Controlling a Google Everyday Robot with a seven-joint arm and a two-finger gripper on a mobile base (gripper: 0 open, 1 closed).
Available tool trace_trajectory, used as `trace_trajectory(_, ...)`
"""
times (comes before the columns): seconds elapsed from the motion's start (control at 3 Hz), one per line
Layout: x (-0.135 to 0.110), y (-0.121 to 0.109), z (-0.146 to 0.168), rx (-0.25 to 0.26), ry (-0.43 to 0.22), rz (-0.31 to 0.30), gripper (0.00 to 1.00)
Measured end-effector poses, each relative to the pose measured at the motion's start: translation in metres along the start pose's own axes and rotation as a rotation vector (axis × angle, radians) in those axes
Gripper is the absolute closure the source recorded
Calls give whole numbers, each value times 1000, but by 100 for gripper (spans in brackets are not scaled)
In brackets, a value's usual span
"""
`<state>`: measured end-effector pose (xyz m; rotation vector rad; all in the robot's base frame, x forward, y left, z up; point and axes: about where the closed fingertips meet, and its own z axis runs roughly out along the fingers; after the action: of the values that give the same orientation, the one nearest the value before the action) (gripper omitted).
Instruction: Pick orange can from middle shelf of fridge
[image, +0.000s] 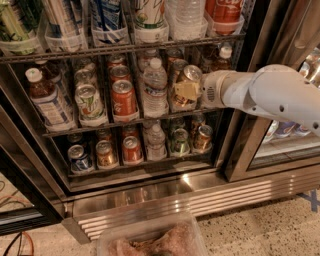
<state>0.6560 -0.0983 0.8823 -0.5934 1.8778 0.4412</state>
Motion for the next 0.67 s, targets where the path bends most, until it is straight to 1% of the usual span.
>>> trace_trajectory(0.33,5,12,-20,4,13,98,100)
trace_trajectory(0.67,24,33,-46,11,47,198,100)
